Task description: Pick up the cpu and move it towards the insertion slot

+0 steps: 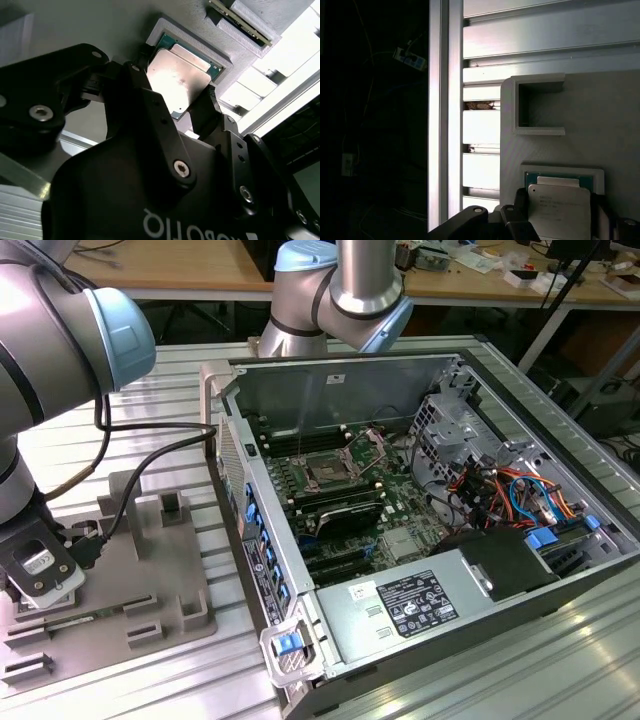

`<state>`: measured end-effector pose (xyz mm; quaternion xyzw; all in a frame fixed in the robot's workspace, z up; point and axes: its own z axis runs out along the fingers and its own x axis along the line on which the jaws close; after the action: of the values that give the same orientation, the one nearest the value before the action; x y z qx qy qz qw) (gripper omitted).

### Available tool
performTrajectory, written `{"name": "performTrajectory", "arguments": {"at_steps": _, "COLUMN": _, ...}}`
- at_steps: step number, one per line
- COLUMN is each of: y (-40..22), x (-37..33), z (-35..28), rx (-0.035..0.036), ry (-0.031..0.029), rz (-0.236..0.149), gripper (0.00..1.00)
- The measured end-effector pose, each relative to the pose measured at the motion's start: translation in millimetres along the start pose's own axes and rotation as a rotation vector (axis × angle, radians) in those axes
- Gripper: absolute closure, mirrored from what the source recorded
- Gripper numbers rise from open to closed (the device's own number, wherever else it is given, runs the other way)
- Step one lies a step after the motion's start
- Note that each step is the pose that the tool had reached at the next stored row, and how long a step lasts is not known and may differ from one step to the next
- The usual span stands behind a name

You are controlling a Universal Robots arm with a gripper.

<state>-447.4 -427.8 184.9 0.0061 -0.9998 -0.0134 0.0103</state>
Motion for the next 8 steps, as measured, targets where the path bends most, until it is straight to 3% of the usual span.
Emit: {"name": "performTrajectory", "arguments": {"at_steps": 8, "y": -0.1, "x": 0.0, "z": 0.0, "rx": 0.0006, "ry": 0.0001, "rz": 0.000, "gripper": 0.42}}
